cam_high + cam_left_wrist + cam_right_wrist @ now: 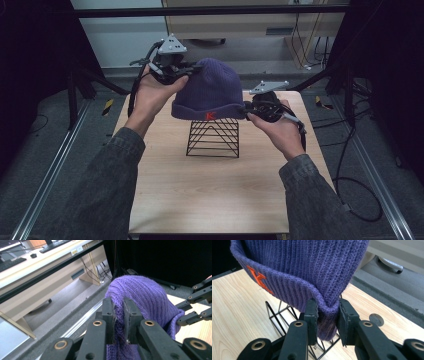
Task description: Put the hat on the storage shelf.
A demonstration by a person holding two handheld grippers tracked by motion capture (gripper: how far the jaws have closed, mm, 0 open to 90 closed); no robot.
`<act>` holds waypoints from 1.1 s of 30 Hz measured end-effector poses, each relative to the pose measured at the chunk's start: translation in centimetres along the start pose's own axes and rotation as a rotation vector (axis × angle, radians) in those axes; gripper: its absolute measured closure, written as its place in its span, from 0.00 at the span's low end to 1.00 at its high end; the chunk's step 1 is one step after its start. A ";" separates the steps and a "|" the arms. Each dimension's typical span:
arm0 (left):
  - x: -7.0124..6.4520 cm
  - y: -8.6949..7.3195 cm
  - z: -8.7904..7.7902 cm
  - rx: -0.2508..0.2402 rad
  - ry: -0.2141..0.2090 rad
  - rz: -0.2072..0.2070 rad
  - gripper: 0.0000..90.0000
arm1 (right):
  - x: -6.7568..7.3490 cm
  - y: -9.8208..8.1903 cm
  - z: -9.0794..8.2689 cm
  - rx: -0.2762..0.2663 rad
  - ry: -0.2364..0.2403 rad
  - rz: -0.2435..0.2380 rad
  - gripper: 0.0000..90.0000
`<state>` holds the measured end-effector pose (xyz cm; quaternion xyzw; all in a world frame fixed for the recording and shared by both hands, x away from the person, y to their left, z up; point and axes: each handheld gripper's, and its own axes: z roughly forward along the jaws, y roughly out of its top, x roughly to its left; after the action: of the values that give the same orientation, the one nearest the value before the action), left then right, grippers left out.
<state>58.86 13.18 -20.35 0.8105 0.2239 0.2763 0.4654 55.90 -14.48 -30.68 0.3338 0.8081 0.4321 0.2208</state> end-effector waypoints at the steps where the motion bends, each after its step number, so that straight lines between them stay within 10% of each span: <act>1: 0.0 -0.1 0.1 0.005 -0.002 0.001 0.90 | -0.1 -0.1 0.1 0.006 0.001 0.002 0.80; 33: -1.4 -2.9 2.2 0.069 -0.019 0.021 0.90 | 0.4 -2.9 1.8 0.116 0.017 -0.020 0.80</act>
<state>58.97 12.31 -24.12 0.8310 0.2204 0.2654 0.4364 55.75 -14.39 -34.15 0.3343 0.8370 0.3851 0.1984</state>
